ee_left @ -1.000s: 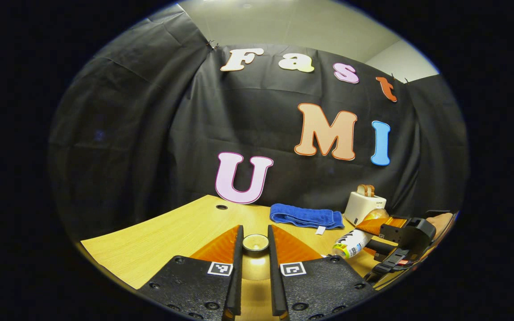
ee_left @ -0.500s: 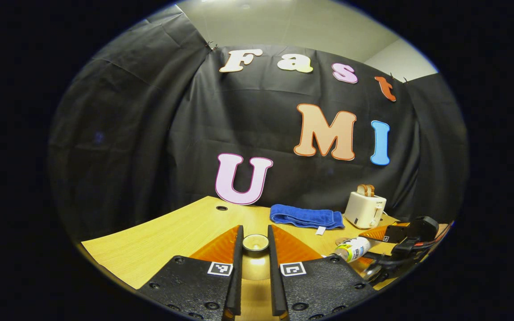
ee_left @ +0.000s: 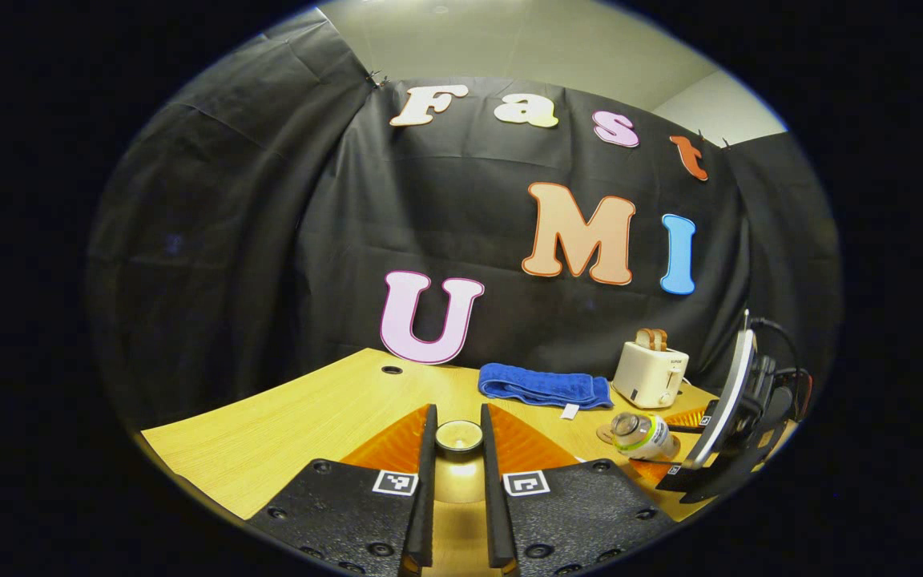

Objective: Open the teacup lid with one hand, grasp the water bottle and pour water into the teacup with the other hand; after pouring, place the water bottle on the coaster and then close the teacup lid.

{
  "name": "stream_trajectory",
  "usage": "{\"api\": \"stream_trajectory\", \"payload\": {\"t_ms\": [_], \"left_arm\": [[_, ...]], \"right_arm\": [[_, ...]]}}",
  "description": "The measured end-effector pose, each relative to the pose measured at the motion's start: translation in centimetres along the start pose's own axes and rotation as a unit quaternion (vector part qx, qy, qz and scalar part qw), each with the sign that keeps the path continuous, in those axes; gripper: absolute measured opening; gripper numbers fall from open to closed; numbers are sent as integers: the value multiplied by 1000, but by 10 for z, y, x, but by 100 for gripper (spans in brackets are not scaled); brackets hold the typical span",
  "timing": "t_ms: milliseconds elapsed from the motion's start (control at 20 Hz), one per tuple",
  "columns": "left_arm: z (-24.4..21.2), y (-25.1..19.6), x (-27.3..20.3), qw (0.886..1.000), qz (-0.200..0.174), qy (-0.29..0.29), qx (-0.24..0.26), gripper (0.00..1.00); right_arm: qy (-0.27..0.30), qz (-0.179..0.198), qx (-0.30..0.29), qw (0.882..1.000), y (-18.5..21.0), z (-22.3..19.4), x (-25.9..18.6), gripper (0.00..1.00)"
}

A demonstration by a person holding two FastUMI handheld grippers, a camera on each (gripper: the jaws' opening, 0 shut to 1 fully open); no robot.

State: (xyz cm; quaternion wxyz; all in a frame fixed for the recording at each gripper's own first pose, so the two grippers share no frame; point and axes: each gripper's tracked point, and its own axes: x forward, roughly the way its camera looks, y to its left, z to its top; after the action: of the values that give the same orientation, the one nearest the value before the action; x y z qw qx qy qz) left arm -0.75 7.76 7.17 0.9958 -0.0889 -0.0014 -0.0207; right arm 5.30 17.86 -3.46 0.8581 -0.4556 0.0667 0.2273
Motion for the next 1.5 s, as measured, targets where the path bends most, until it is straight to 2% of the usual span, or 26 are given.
{"api": "stream_trajectory", "payload": {"t_ms": [200,400,500,700,750,800,900,1050,1500], "left_arm": [[-3,-4,0,1000,-6,2,1,23],[-5,-6,2,1000,-10,6,-2,24],[-6,-7,3,1000,-12,7,-3,24],[-10,-10,4,1000,-18,11,-4,24],[-10,-11,4,1000,-19,12,-5,24],[-10,-11,4,1000,-20,12,-6,24],[-11,-11,4,1000,-21,13,-5,24],[-9,-11,5,1000,-21,10,-4,24],[-8,-10,4,1000,-22,9,-2,24]], "right_arm": [[-3,3,93,996,-15,-2,7,71],[-3,-4,173,985,-33,-3,17,69],[-11,-15,209,978,-44,-2,22,72],[-23,-44,271,961,-68,-1,38,69],[-25,-48,286,957,-73,-4,42,72],[-26,-55,301,952,-79,-6,46,69],[-30,-65,332,941,-89,-12,57,71],[-35,-79,365,927,-97,-17,70,70],[-56,-94,428,897,-91,-25,95,72]]}}
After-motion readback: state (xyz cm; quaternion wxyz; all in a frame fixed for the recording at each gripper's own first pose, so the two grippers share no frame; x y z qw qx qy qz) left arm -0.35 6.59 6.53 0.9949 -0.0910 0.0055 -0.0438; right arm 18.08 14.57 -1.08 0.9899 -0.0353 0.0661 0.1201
